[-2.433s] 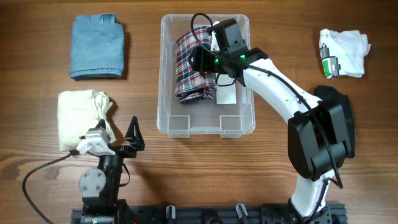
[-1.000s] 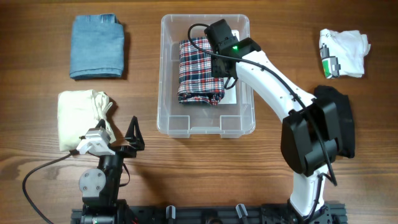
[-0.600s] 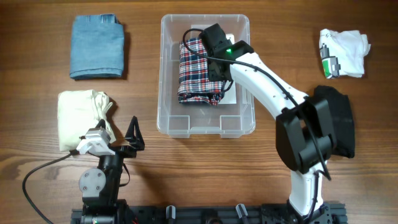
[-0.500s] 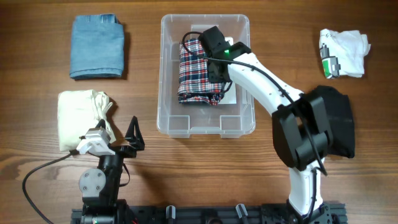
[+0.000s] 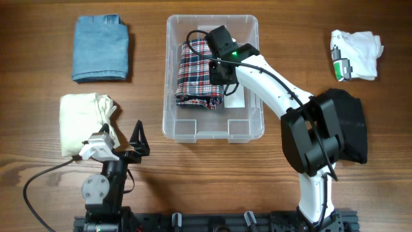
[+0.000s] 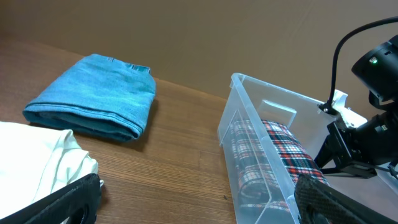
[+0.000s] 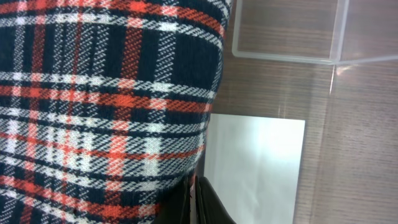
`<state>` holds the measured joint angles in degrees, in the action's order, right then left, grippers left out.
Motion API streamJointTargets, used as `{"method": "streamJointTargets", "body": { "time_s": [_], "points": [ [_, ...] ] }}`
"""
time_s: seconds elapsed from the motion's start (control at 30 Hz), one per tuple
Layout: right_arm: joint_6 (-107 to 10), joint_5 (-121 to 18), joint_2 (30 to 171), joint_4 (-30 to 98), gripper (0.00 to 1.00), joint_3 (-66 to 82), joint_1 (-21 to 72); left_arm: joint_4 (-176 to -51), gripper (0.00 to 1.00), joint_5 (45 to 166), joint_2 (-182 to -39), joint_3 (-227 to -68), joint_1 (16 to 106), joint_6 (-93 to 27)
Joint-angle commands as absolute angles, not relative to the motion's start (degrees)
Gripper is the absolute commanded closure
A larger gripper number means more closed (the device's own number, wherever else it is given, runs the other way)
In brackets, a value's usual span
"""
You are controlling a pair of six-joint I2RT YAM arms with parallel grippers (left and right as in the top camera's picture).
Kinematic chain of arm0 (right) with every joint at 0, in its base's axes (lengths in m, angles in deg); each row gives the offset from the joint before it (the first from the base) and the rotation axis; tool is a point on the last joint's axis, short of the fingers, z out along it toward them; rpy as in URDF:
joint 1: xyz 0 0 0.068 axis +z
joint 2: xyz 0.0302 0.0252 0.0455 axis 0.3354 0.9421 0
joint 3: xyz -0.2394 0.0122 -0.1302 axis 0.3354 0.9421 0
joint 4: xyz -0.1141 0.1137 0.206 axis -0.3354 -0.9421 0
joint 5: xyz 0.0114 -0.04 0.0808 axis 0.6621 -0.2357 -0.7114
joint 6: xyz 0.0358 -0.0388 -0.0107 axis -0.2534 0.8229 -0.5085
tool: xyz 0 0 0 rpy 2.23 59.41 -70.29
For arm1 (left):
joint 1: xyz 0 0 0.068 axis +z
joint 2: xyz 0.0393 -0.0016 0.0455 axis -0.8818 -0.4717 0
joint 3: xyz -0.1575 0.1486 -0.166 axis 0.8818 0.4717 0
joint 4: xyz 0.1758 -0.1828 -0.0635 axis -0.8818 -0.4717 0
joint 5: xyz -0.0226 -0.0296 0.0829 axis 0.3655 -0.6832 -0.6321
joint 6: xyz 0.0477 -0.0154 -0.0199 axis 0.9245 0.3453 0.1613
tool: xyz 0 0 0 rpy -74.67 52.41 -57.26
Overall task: Pack container
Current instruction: 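Press the plaid shirt flat in the bin and release it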
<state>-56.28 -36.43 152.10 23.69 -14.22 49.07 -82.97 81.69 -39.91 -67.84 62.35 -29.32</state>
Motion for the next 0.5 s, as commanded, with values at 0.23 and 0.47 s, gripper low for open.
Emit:
{"method": "streamJointTargets", "body": {
  "time_s": [0.23,0.47],
  "points": [
    [-55.36,-38.61,153.01,27.47,0.94,-15.07,49.27,-83.3,0.0,81.34,-39.88,-67.62,62.76,-29.04],
    [-52.02,-40.27,153.01,28.57,0.91,-15.07,49.27,-83.3,0.0,81.34,-39.88,-67.62,62.79,-29.04]
  ]
}}
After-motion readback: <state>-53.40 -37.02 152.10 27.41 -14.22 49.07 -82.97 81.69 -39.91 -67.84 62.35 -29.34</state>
